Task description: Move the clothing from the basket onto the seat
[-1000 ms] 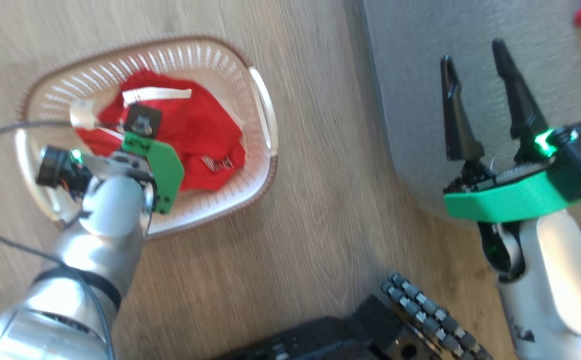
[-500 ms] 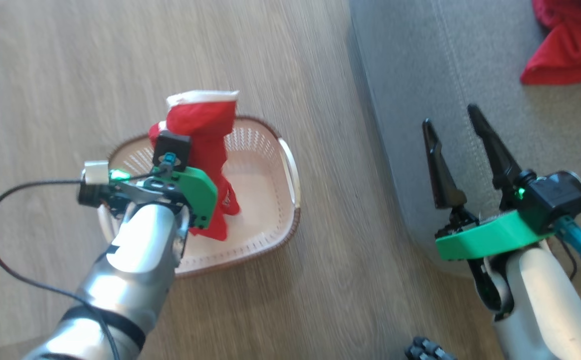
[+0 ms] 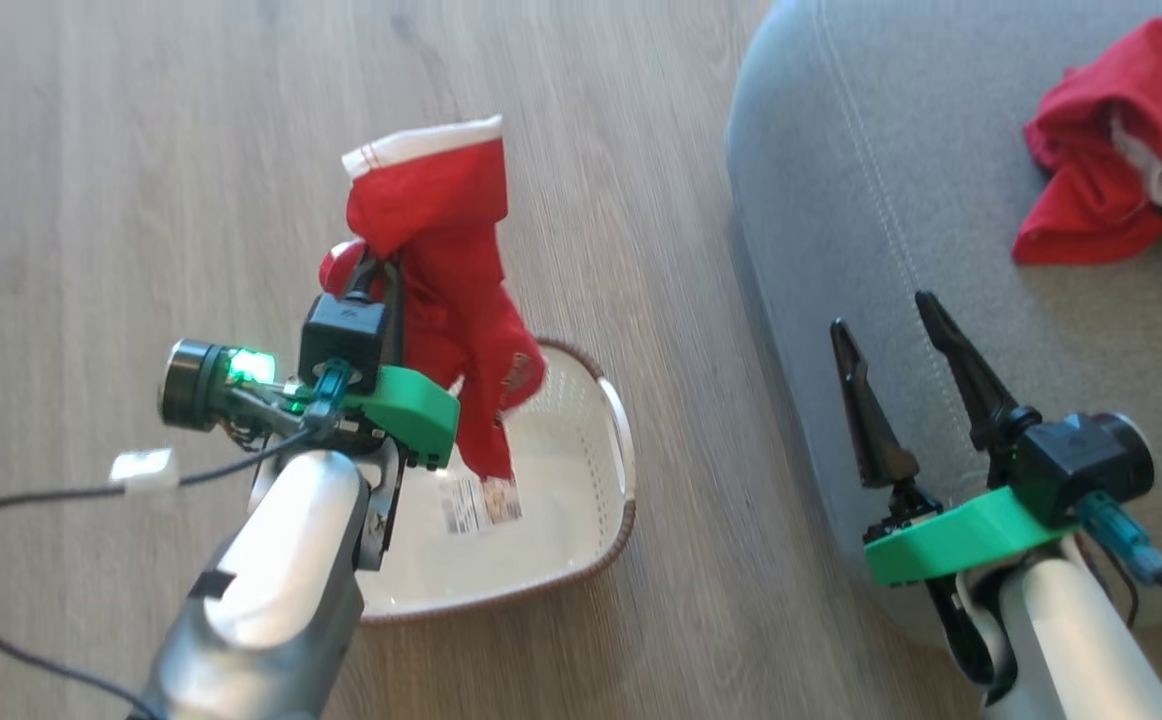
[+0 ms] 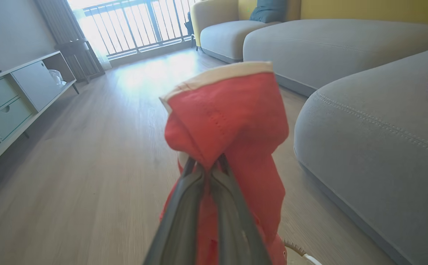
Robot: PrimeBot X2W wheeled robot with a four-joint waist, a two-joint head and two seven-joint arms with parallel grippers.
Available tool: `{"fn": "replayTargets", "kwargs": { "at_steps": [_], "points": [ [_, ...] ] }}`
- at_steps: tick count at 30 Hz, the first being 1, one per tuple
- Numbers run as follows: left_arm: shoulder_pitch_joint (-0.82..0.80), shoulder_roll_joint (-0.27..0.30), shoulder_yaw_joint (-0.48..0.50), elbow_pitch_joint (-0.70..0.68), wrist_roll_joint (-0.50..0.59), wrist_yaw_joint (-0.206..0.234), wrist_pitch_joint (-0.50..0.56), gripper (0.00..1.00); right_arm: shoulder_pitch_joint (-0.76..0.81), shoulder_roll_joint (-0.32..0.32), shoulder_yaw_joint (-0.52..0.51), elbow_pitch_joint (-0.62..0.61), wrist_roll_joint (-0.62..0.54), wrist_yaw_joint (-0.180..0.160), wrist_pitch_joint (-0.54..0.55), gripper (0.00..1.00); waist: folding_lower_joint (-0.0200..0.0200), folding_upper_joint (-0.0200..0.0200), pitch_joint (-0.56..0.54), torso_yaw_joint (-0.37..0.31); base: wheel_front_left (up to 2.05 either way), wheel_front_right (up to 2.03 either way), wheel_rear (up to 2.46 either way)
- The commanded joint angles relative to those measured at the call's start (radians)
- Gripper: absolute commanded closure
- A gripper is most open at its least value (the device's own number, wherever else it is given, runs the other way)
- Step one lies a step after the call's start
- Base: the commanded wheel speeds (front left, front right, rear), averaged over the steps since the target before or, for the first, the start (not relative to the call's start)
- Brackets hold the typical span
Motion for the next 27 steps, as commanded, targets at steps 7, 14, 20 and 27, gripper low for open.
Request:
{"fn": "replayTargets", "kwargs": {
  "at_steps": [7, 14, 20, 27],
  "points": [
    [0.075, 0.009, 0.093, -0.259, 0.041, -0.006, -0.013, 1.0, 0.047, 0.006, 0.044, -0.038, -0.008, 0.007, 0.001, 0.0, 0.0001, -0.0001, -0.105, 0.031, 0.0, 0.0, 0.0],
    [0.136, -0.008, 0.104, -0.438, 0.078, -0.028, -0.013, 1.0, 0.079, 0.005, 0.065, -0.043, -0.009, 0.007, 0.001, 0.0, 0.0001, -0.0001, -0.165, 0.043, 0.0, 0.0, 0.0],
    [0.146, -0.021, 0.105, -0.53, 0.088, -0.045, -0.013, 1.0, 0.091, 0.004, 0.088, -0.049, -0.006, 0.007, 0.001, 0.0, 0.0001, -0.0001, -0.182, 0.046, 0.0, 0.0, 0.0],
    [0.133, -0.036, 0.094, -0.678, 0.098, -0.063, -0.013, 1.0, 0.096, -0.009, 0.105, -0.056, -0.004, 0.007, 0.001, 0.0, 0.0001, -0.0001, -0.179, 0.048, 0.0, 0.0, 0.0]
  ]
}}
